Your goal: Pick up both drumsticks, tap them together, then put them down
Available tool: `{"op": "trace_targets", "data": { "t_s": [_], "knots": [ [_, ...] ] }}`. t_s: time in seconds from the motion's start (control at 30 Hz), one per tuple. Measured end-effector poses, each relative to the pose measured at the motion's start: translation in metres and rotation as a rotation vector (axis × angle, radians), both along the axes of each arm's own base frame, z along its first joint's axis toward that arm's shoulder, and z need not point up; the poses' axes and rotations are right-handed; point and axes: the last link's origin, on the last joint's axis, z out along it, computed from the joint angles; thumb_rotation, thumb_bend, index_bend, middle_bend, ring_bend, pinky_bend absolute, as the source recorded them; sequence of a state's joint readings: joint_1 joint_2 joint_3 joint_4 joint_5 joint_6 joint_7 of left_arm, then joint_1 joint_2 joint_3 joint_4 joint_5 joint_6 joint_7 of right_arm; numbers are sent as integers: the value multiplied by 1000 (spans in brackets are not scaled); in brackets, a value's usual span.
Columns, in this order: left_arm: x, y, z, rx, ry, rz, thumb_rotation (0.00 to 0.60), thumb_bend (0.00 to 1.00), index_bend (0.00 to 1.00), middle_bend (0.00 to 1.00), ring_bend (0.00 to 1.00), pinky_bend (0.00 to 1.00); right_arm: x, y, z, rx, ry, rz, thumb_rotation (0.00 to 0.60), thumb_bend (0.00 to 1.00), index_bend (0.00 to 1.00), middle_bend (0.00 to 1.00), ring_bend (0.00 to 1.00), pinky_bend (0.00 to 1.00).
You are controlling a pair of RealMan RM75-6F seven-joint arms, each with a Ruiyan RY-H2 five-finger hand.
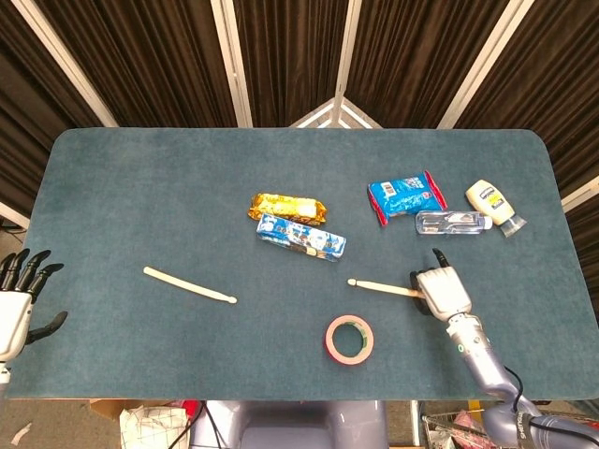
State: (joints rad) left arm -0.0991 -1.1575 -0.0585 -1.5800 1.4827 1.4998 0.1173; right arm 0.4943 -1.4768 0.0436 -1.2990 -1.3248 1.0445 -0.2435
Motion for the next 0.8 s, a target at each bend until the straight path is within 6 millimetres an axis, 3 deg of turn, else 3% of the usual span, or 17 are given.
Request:
{"op": "trace_targets", "data": {
  "t_s": [0.27, 0.47, 0.6, 0.8],
  "knots": [
    [-1, 4, -3, -15, 9, -2, 600, 307, 231, 88, 0, 0, 6, 1, 11, 32, -166, 35, 600, 410, 723, 661, 539, 74],
    [1, 12, -11, -48, 16, -14, 600, 307, 227, 138, 0, 0, 23, 0, 41, 9, -332, 98, 600, 410, 735, 661, 539, 74],
    [3, 24, -17, -72, 37, -24, 600, 307, 230, 161, 0, 0, 39, -3, 65, -19, -374, 151, 600, 410, 740, 661, 539, 74],
    [11, 50, -24, -136, 70, -54, 600, 307, 269, 218, 0, 36, 56, -7, 84, -56, -388, 182, 600, 410, 761, 661, 539, 74]
  ]
}}
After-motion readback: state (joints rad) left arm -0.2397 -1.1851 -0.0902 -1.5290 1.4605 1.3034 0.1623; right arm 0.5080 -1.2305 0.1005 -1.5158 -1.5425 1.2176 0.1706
